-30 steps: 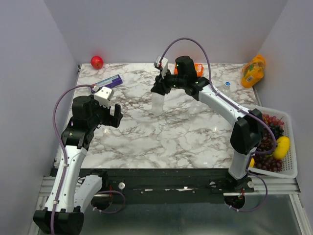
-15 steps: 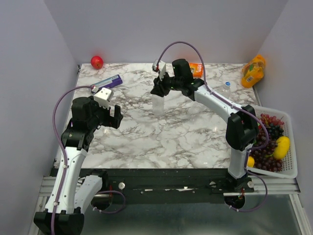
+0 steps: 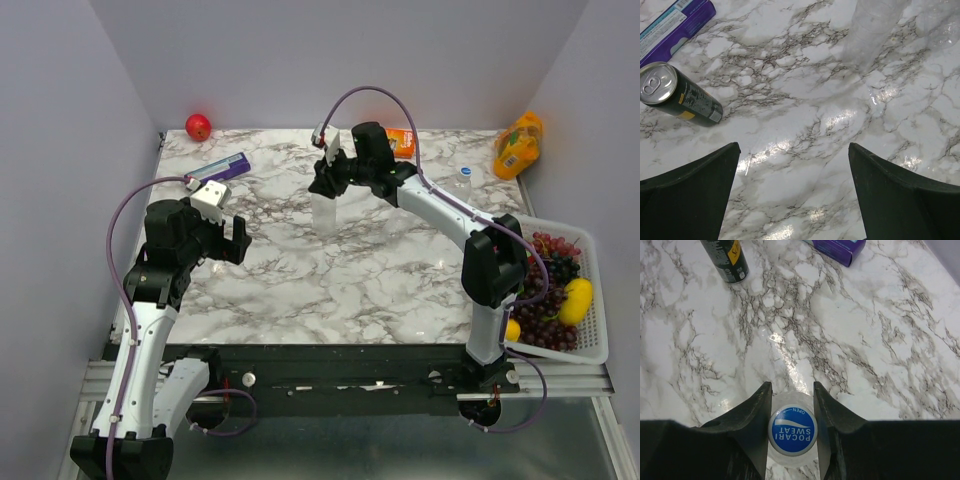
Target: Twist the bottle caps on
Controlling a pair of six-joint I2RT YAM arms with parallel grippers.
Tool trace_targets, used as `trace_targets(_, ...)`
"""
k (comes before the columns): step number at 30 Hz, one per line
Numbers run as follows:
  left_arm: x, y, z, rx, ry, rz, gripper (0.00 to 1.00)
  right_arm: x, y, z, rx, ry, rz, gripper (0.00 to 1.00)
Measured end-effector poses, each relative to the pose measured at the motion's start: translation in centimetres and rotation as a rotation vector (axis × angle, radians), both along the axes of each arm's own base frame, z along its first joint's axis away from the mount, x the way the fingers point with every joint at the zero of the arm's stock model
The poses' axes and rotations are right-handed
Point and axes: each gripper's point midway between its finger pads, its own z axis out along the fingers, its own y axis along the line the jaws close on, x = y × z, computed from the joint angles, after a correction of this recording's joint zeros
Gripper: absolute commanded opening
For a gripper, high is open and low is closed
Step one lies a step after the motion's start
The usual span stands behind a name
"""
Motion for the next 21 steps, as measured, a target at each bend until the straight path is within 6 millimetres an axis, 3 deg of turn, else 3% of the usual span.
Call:
trace_targets(12,-0.4,-0.09,-0.42,-0.007,0.02,-0.009,0.99,0.41,-0.18,-0.16,-0.006,-0.012,-0.021,0.58)
trace_targets(21,-0.52,0.01,-0.83,-0.01,0.028,-0.003,0.99,0.39,-0.11,-0.25,-0.012,-0.015,-0.026,0.61)
